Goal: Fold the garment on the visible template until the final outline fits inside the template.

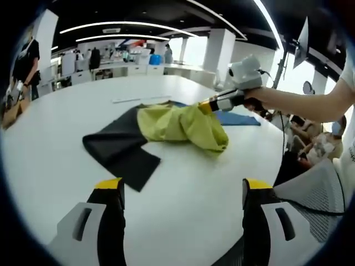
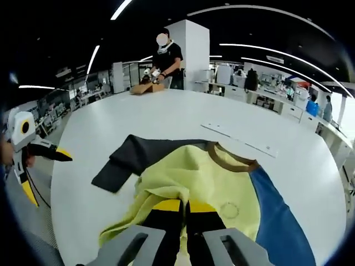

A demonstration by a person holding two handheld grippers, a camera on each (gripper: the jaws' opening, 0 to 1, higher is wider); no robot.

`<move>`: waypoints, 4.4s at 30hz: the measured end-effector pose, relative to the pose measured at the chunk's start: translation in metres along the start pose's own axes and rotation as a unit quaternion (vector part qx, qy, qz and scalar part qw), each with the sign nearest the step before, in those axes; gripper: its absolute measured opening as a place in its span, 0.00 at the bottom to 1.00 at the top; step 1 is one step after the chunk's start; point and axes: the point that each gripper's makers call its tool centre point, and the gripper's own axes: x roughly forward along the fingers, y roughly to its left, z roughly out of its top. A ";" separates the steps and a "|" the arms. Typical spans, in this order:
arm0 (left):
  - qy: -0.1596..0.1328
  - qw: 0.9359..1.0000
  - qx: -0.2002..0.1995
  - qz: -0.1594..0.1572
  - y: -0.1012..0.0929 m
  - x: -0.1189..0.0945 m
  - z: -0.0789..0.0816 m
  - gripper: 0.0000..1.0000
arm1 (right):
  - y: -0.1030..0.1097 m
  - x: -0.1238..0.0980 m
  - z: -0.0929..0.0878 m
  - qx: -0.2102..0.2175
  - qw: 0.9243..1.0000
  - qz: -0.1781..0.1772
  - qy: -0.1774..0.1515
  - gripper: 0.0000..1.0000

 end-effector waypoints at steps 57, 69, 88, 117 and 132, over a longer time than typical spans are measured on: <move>-0.010 0.999 -0.029 -0.032 -0.020 0.043 0.031 0.56 | 0.011 -0.050 -0.025 0.105 0.994 -0.001 0.010 0.37; -0.018 0.997 -0.071 -0.016 -0.026 0.060 0.037 0.48 | 0.048 -0.070 -0.053 0.112 0.993 0.007 0.025 0.35; -0.026 0.992 -0.116 -0.030 -0.054 0.094 0.053 0.36 | 0.096 -0.056 -0.075 0.119 0.991 0.040 0.038 0.20; 0.017 0.987 -0.156 -0.008 -0.065 0.135 0.047 0.16 | 0.086 -0.032 -0.077 0.140 0.990 -0.009 0.025 0.03; 0.018 0.986 -0.165 -0.012 -0.059 0.124 0.045 0.00 | 0.074 -0.043 -0.077 0.134 0.991 -0.018 0.014 0.00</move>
